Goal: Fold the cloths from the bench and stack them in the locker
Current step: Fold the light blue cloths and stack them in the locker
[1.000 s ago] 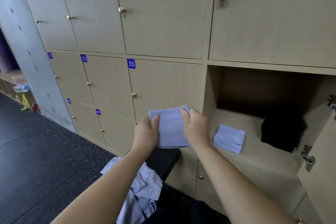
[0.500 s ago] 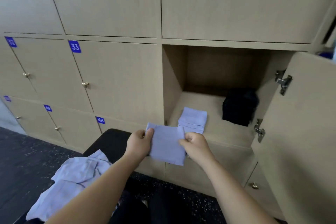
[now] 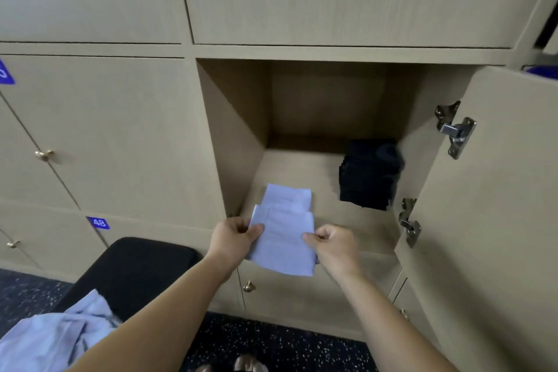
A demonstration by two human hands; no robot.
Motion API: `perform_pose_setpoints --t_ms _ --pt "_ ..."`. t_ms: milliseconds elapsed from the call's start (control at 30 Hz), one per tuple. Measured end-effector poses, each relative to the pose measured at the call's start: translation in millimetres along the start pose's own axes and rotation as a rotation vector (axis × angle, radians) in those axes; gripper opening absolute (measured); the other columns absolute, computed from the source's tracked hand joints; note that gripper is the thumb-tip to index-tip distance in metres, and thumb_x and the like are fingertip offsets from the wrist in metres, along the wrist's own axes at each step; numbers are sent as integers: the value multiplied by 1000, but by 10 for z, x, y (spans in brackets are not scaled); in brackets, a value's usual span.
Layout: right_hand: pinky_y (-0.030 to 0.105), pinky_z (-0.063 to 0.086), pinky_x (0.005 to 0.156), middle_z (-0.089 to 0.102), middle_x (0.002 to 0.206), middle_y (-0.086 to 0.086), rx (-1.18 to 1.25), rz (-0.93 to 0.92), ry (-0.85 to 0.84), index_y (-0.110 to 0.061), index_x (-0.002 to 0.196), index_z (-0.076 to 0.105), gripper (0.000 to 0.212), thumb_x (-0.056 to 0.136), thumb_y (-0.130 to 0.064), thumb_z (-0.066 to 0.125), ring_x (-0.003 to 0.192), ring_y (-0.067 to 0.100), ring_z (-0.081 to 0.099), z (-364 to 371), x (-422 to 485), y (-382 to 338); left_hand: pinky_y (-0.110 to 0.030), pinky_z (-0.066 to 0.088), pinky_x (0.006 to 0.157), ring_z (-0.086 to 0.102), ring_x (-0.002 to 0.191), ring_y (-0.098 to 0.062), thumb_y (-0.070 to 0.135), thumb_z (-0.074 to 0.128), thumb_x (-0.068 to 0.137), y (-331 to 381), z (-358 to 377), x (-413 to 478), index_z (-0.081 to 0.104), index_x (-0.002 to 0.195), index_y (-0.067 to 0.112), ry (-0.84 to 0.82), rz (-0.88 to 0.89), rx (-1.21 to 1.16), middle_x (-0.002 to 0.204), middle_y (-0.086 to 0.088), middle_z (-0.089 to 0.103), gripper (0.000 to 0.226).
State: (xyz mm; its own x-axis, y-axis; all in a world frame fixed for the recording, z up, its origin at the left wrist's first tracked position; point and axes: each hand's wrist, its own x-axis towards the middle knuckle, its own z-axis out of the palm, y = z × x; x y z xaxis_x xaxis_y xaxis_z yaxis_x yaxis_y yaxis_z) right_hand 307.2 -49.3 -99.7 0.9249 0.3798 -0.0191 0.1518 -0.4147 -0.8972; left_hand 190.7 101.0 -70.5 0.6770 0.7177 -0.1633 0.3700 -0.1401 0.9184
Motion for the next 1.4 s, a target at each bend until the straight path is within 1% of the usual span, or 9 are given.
perform_pose_setpoints --t_ms 167,333,567,833,1000,1133,1167,1267,1400 --pt "41 52 62 58 57 4 -13 -8 24 -13 56 54 29 77 -20 73 61 30 61 47 515 -51 -35 49 66 52 69 -18 22 71 87 71 133 615 66 89 -9 32 21 -2 75 -11 63 31" --pt "42 55 68 69 68 11 -10 -12 42 -13 58 60 27 78 -23 75 70 34 68 128 1056 -89 -46 54 87 61 78 -23 20 68 90 183 254 1132 69 94 -4 31 28 -20 89 -16 72 24" --pt "40 54 70 68 68 14 43 44 20 -8 62 63 26 78 -23 77 64 26 62 285 1460 19 -48 54 92 66 101 -38 22 69 91 125 338 1504 67 102 -5 12 -9 -72 102 -20 71 29" --pt "31 48 61 61 61 8 103 110 -16 2 74 67 22 81 -17 76 56 19 54 406 1494 158 -40 52 89 65 90 -27 20 70 90 -40 423 1622 68 94 5 10 -19 -36 99 -16 71 16" --pt "34 48 63 64 67 9 84 80 7 -5 69 66 20 81 -17 76 60 22 56 499 1481 224 -23 51 70 65 79 -18 17 69 91 -134 436 1650 67 76 19 9 16 -44 82 1 70 15" --pt "34 50 67 65 65 1 28 82 42 -19 59 60 26 80 -23 76 65 21 61 542 1484 252 -33 54 83 68 89 -21 19 70 89 -167 431 1700 70 91 16 3 30 -21 94 -3 73 4" --pt "33 50 69 67 68 0 5 76 54 -20 61 61 25 80 -24 76 69 21 62 542 1474 253 -32 53 85 67 91 -20 19 70 89 -161 429 1706 69 101 14 7 42 1 98 -1 72 13" --pt "33 52 76 71 89 -1 -82 11 101 -18 83 67 12 82 -30 73 86 20 66 515 1407 197 -29 45 93 60 107 -22 24 67 92 -158 425 1678 57 130 12 59 157 207 116 -3 63 41" --pt "31 43 88 55 124 0 -510 -289 111 -19 124 59 37 90 -35 60 114 21 52 453 1251 72 -35 36 102 48 125 -32 38 41 94 -167 386 1556 58 132 10 98 593 649 137 -11 55 51"
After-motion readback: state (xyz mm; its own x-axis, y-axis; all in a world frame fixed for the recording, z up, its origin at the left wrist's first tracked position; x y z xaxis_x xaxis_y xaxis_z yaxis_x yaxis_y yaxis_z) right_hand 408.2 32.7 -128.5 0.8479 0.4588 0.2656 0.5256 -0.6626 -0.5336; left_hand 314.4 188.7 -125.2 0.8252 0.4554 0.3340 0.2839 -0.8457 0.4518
